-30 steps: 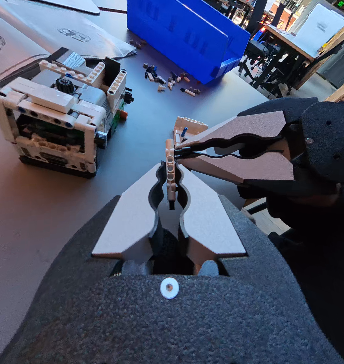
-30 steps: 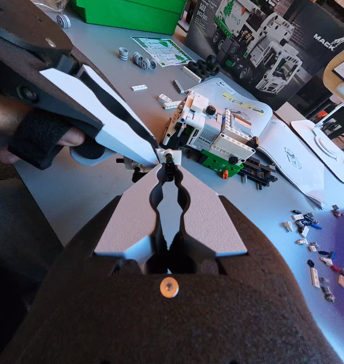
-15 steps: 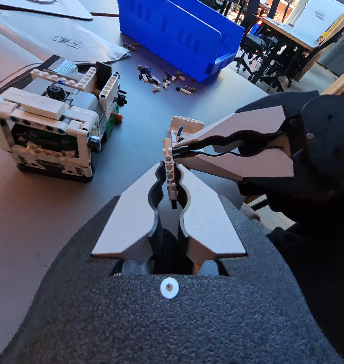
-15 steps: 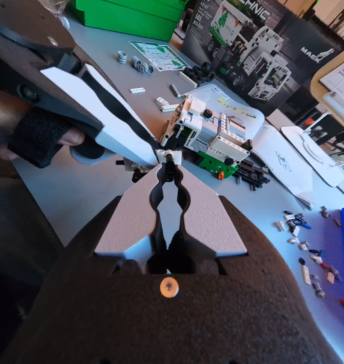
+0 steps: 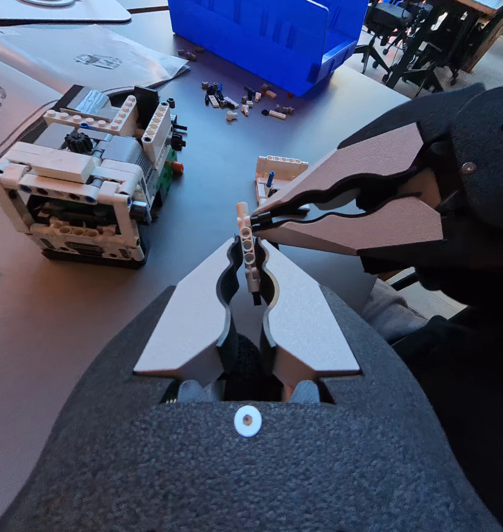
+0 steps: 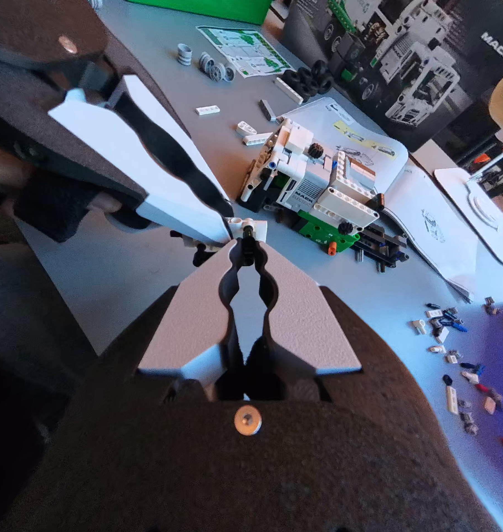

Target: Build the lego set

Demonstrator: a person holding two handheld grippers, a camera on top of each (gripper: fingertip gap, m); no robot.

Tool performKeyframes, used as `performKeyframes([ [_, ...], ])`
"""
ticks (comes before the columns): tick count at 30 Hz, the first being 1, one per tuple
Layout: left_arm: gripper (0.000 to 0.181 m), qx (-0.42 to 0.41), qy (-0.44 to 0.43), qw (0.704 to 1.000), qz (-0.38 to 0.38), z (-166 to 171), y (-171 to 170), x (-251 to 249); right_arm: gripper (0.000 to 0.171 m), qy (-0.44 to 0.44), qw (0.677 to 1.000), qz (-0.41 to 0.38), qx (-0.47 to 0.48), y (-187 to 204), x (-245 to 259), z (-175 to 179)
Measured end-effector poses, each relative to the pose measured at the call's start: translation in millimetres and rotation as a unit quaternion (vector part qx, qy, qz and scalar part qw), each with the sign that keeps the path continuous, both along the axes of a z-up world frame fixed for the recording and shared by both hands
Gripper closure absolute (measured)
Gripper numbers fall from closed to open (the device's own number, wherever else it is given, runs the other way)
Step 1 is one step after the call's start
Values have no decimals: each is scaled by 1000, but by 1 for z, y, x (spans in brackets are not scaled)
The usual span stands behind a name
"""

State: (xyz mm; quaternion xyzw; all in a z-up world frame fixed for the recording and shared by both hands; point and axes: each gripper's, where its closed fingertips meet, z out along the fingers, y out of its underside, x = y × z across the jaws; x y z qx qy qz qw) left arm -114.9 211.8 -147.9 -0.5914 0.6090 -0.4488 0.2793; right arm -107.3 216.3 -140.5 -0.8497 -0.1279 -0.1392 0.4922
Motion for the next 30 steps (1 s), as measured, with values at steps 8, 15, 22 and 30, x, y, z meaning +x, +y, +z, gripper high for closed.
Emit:
performKeyframes([
  [8,174,-102,-1,995,-10,4,2,-2,164,7,1000,-10,14,5,-1,5],
  [15,175,-320,-15,947,-4,15,0,-2,164,-1,999,-5,-32,8,-2,16],
  [22,175,-339,-38,940,7,24,-2,-8,164,-39,994,16,-103,6,-9,25],
  [30,174,-299,-49,953,11,22,-7,-9,165,-49,979,50,-191,0,-11,22],
])
